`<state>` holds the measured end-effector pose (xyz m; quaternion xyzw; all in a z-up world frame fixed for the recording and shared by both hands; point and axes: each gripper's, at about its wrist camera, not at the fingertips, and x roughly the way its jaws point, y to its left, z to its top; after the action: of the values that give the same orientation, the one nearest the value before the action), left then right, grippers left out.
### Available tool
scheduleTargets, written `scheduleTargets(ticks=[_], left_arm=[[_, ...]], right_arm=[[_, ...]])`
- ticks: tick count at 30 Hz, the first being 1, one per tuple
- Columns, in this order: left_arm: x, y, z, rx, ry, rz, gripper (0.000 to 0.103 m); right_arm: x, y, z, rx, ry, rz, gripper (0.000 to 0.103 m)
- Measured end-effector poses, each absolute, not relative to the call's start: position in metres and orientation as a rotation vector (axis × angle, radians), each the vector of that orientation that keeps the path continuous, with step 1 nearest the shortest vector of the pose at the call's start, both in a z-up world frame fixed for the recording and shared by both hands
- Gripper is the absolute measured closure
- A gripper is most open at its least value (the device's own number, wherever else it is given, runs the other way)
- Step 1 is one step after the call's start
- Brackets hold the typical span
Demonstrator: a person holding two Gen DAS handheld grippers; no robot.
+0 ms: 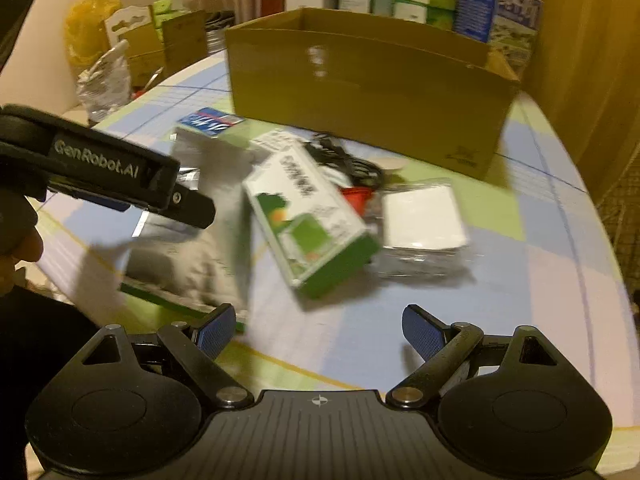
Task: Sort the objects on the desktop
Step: 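Grasp the silver foil bag with the left tool while the right tool grasps the green spray box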
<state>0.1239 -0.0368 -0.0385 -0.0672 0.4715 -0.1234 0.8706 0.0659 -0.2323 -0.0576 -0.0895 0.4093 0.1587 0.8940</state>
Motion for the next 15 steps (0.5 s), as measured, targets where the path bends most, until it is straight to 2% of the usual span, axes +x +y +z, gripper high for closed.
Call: scheduleTargets(ticks=[4, 8, 9, 10, 15], left_arm=[[0.134, -0.046, -0.048, -0.126, 1.017, -0.264, 0.032], [0.136, -0.046, -0.053, -0.129, 1.027, -0.292, 0.040], [0.137, -0.045, -0.053, -0.131, 1.030, -0.305, 0.047], [0.137, -0.043, -0.052, -0.134, 1.033, -0.321, 0.059], [0.138, -0.033, -0.041, -0.025, 1.046, -0.329, 0.063]], right_arm=[[0.070, -0.244, -0.051, -0.188, 0.816, 0.292, 0.015], [0.077, -0.245, -0.047, -0.218, 0.780, 0.300, 0.015], [0.079, -0.242, -0.047, -0.234, 0.774, 0.309, 0.015], [0.080, -0.239, -0.046, -0.257, 0.765, 0.320, 0.015], [0.084, -0.216, -0.049, -0.415, 0.730, 0.400, 0.015]])
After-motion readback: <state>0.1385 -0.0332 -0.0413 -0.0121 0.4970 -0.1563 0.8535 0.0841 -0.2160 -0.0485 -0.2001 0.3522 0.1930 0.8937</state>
